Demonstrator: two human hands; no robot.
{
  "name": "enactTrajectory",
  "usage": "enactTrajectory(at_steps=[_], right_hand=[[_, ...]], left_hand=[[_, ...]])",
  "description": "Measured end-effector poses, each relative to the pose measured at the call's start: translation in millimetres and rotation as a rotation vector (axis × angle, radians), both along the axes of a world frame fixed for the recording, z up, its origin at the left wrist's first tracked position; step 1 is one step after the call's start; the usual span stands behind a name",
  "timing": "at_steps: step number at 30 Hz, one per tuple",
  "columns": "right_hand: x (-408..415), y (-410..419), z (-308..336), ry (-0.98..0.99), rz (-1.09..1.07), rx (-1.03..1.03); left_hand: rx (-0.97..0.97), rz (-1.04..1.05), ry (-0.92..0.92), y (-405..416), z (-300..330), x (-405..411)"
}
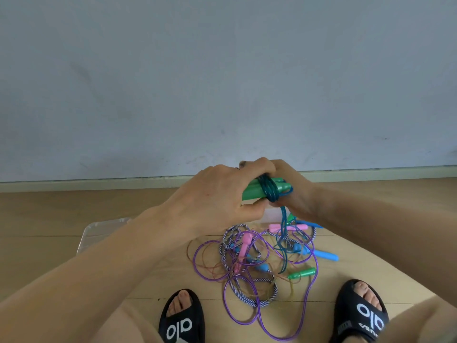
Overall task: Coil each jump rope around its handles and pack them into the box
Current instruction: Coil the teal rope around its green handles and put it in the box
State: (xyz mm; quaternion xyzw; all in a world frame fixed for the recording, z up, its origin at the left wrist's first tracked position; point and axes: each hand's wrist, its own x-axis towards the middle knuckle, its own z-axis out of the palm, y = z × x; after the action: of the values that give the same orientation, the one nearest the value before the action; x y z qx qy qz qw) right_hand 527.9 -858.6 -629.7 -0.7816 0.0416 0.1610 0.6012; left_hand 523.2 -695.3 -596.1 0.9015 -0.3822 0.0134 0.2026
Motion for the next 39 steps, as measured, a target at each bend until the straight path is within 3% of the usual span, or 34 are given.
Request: enactTrajectory(at_steps=[7, 11, 18, 28, 32, 39], right_hand=[[-8, 8, -15, 0.039, -0.043, -0.118], [-6, 17, -16, 0.224, -0.142, 0.038], [-17, 30, -24, 0.071, -0.245, -0.022], [-18, 17, -5, -0.159, 0.033, -0.563], [-23, 13, 5, -0.341, 0.17, -0.666], [-9, -4, 31, -0.589, 0.258, -0.837]], left_hand=[[-0.062, 0.013, 0.17, 2, -7, 9], [-0.127, 0.093, 0.243, 3, -14, 15], [-0.273, 0.293, 0.416, 1, -30, 40], [0.124, 0.339, 0.208, 9, -45, 55], [0.251, 0.355, 0.107, 15, -44, 60], [0.494, 0.165, -0.073, -3, -45, 39]])
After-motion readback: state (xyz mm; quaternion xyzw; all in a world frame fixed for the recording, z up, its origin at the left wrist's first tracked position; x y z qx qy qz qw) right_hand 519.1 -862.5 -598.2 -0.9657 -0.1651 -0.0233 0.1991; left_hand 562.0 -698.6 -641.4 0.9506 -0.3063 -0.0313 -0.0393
